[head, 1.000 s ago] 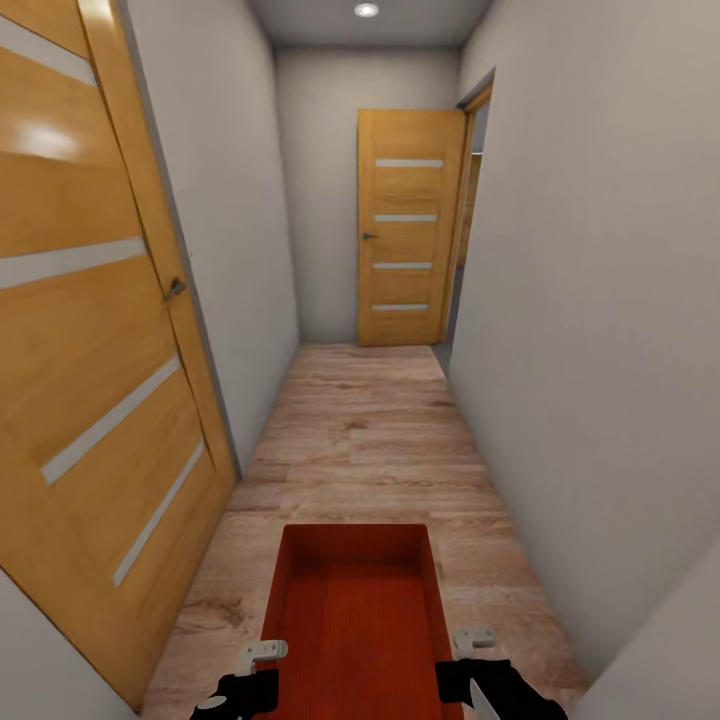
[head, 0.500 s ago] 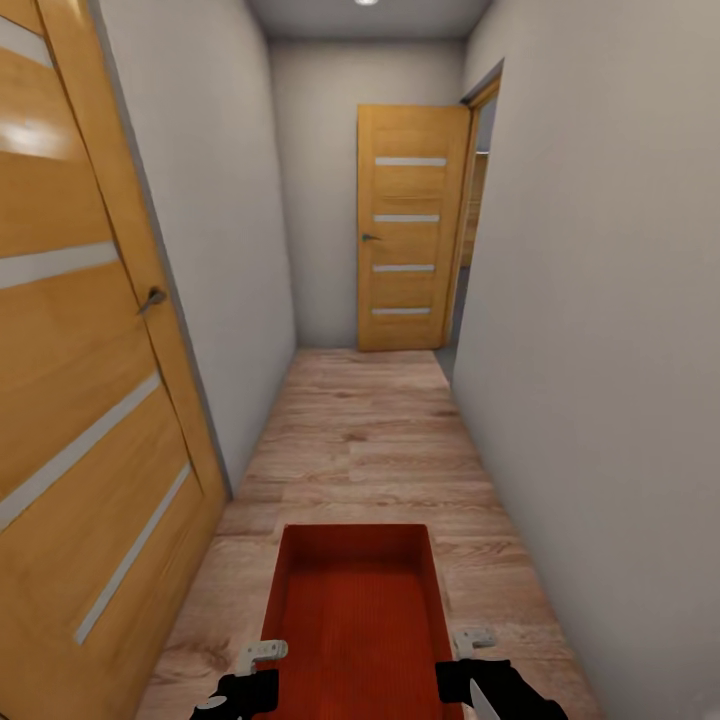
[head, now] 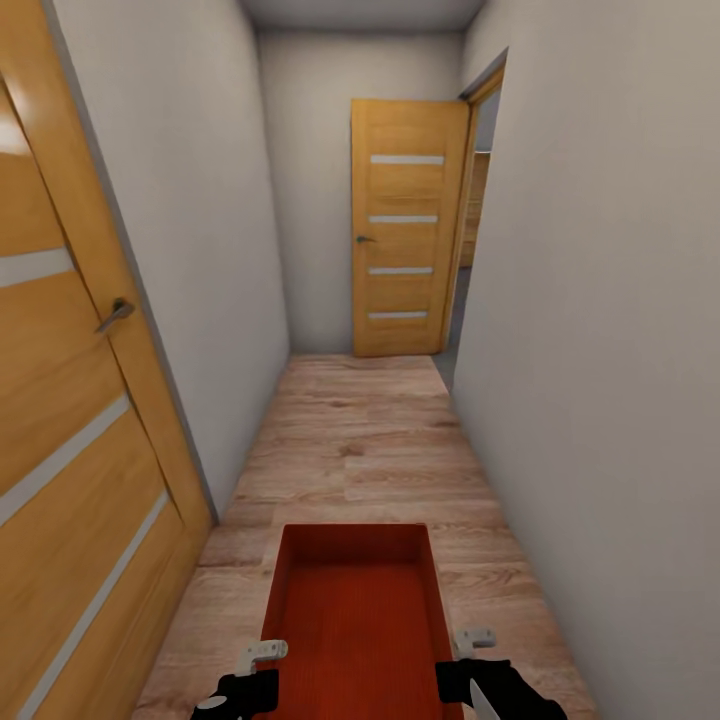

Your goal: Move the two storage containers from the living room to the garage. In the garage, place one container on the floor and stack the other container on top of it (either order is fine).

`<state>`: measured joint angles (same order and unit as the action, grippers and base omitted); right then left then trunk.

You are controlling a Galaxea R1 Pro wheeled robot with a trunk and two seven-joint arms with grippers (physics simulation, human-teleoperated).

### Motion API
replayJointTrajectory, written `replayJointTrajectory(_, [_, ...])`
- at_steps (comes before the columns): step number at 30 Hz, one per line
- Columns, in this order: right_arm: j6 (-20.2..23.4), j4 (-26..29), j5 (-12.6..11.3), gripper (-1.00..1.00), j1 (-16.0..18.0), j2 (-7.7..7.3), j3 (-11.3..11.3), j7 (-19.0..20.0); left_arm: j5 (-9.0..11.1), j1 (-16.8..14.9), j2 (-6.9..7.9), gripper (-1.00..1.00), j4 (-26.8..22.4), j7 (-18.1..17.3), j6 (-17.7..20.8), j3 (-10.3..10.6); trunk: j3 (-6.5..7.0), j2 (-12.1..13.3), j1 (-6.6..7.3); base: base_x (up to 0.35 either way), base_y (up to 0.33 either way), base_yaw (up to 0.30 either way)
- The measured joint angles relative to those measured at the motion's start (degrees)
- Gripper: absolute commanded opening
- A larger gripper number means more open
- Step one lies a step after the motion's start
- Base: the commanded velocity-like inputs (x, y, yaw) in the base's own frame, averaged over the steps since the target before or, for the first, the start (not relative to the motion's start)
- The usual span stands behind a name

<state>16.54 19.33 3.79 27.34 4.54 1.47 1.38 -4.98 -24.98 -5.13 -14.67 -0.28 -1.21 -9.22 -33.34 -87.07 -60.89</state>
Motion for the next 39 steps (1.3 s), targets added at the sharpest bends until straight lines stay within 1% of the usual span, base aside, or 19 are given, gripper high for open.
replayJointTrajectory(39, [0.00,0.00,-0.03,-1.00,-0.01,0.00,0.02,-0.01,0.00,0.00,0.00,-1.00,-0.01,0.00,0.03,0.01,0.00,0.00,0.00,0.342,0.000,0.000])
